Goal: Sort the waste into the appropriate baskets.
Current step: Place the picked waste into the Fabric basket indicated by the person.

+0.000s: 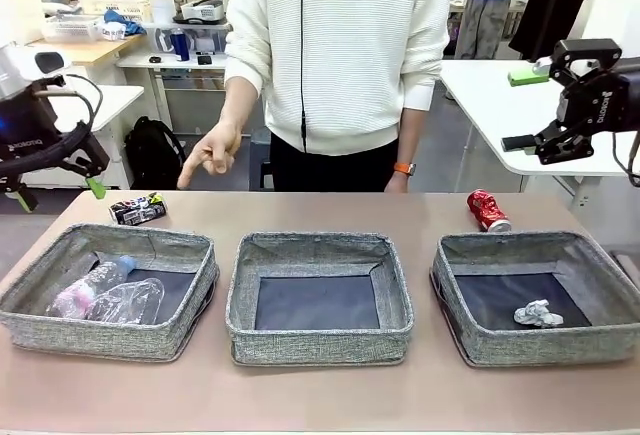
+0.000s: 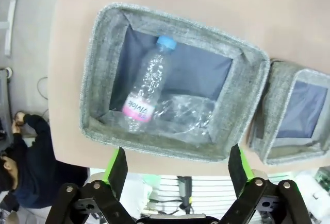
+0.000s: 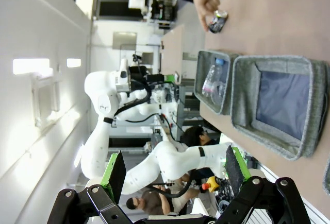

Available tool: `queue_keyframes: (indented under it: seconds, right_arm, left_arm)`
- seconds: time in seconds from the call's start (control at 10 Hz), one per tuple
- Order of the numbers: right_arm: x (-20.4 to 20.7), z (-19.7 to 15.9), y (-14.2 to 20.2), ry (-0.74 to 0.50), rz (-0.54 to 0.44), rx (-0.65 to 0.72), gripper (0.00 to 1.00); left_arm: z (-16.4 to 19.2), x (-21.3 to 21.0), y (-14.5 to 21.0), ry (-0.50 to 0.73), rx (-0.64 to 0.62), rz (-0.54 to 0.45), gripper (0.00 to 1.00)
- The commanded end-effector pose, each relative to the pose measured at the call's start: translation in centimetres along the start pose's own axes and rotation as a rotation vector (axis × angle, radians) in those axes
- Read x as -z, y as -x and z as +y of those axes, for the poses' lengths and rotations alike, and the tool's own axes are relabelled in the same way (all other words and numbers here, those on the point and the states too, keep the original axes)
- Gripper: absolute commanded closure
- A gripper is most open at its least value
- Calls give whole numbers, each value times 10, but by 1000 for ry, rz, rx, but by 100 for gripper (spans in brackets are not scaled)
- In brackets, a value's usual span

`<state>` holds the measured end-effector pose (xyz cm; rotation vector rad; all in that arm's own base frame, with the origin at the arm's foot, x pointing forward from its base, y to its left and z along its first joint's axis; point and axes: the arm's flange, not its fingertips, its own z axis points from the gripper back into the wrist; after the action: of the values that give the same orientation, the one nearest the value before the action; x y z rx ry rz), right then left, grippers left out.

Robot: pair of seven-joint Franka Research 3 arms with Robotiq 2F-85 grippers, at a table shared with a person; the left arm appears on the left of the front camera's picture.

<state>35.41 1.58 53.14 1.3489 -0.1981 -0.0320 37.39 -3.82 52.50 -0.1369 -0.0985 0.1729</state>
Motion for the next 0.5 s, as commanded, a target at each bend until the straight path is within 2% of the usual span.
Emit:
queue_keyframes:
  seconds: [0.0, 0.1, 0.2, 0.3, 0.4]
  right_arm:
    - [0, 3, 0, 7, 5, 17, 0]
    - [0, 3, 0, 7, 5, 17, 0]
    - [0, 3, 0, 7, 5, 17, 0]
    - [0, 3, 0, 7, 5, 17, 0]
    - [0, 3, 0, 7, 5, 17, 0]
  left_arm:
    - [-22, -20, -4, 305, -62, 47, 0]
    - [-24, -32, -12, 651, -2, 149, 0]
    - [-7, -32, -26, 992, 44, 249, 0]
    - [15, -24, -38, 1220, 5, 328, 0]
    - [31, -11, -39, 1301, -9, 326, 0]
